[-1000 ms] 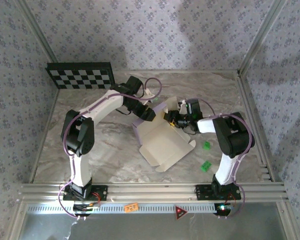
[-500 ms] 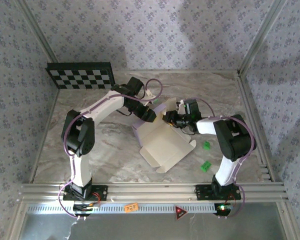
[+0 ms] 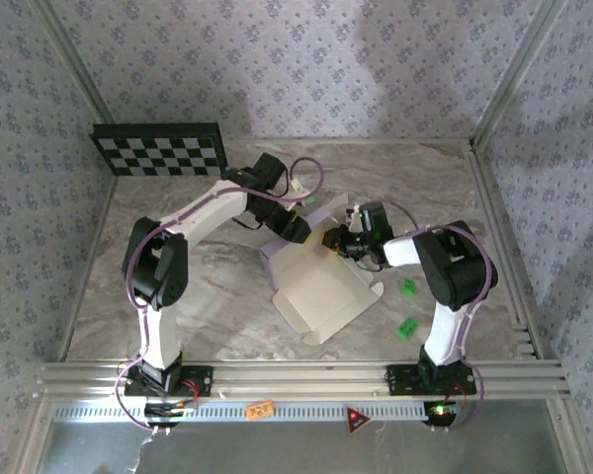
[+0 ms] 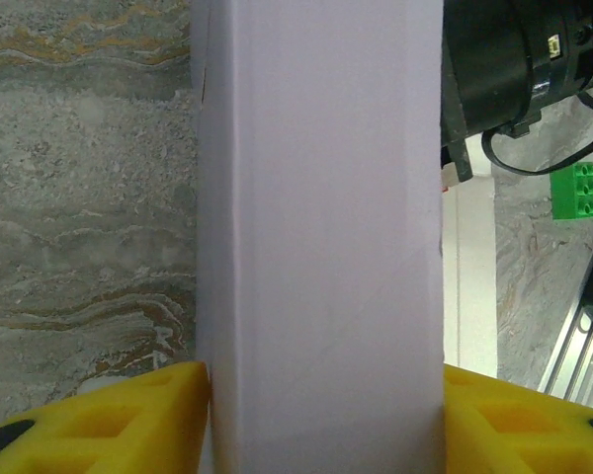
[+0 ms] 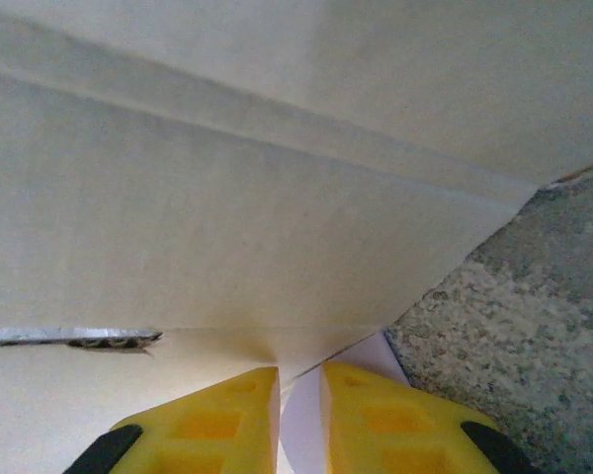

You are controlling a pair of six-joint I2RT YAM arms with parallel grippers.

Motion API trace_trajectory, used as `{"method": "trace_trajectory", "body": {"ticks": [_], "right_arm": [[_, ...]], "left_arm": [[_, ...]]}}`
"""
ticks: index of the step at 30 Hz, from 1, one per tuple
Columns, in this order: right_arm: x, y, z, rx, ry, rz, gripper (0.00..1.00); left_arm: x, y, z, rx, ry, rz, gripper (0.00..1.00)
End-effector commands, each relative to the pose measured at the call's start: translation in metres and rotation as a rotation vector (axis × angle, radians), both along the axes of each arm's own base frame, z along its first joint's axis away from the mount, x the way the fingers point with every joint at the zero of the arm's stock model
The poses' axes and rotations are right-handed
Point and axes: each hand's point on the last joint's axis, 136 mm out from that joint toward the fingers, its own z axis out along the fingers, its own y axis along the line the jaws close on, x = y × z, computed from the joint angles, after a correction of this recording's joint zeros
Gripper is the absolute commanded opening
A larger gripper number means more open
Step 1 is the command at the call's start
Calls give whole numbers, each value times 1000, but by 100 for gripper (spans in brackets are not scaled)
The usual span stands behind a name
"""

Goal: Fold the paper box

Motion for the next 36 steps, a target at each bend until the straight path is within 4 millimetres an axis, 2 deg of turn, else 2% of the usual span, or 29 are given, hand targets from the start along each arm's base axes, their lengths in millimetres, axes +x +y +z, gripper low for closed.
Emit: {"method": "trace_trajectory", "body": {"ticks": [1,3,7,8,17,22,27,30,33,36], "right_arm": [[-36,-17,-49,-135,172,-7,20],[-33,-13,-35,-93,133,1,20],[-23,-15,10,-59,-1,19,26],[-22,-19,21,-76,-28,24,29],[-39,-67,71,-217,-144,89,41],[-37,-79,108,-322,-288,166,47],[-31,-85,128,-473,-433,306,54],[-33,-82,133,-541,-516,451,57],[-22,-88,137,-622,-546,505,58],[-11,-85,137,-635,-559,561,58]], "left_arm": [[-8,-1,6,1,-12,-17,56],[-11,-1,4,21,-27,-30,56],[-18,2,-1,69,-65,-62,56],[-20,4,-2,82,-71,-67,56],[-32,9,-6,135,-114,-119,56],[-38,11,-11,170,-122,-148,56],[-40,9,-10,167,-122,-156,56],[-41,8,-9,158,-119,-156,56],[-41,7,-10,161,-121,-158,56],[-43,5,-8,145,-111,-162,57]]}}
